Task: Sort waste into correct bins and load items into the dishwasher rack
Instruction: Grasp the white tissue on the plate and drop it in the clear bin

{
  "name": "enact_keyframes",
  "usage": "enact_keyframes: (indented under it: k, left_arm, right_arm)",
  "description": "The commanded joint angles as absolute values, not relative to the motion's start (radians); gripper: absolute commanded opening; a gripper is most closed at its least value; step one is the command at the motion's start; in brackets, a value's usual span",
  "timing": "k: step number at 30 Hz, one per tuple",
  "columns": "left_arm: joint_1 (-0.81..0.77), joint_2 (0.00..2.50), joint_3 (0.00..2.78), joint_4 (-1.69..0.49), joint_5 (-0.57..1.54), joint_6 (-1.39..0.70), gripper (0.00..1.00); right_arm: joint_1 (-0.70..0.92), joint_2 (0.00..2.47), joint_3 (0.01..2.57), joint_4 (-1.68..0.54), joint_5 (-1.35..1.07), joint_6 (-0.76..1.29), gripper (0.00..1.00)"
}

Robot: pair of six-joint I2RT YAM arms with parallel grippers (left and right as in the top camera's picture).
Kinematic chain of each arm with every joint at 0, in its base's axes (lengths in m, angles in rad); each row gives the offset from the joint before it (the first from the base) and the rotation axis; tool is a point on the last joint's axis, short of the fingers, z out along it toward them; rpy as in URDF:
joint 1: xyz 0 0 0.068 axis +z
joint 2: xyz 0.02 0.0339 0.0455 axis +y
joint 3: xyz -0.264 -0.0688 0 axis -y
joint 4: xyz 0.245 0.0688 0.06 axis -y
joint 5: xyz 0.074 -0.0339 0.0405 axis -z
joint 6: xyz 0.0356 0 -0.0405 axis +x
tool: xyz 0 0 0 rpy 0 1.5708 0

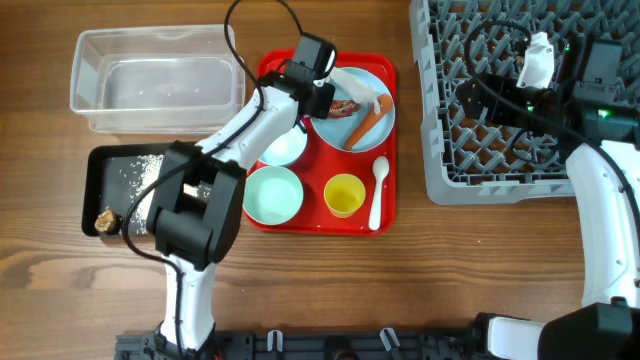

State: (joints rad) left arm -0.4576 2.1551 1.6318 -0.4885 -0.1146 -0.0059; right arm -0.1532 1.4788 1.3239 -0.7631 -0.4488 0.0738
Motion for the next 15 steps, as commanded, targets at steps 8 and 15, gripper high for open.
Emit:
enact_keyframes:
  k: [8, 15]
  left_arm:
    - [-0.462, 2.122, 1.635, -0.511, -0.107, -0.012, 0.04]
    - [-0.34, 1.957, 1.645, -0.535, -0.105, -0.212, 0.04]
  right_arm:
    - [-0.153, 1.466, 1.335, -0.775, -0.469, 0.052, 0.91]
    - [-0.153, 1.466, 1.335, -0.776, -0.469, 0.052, 0.91]
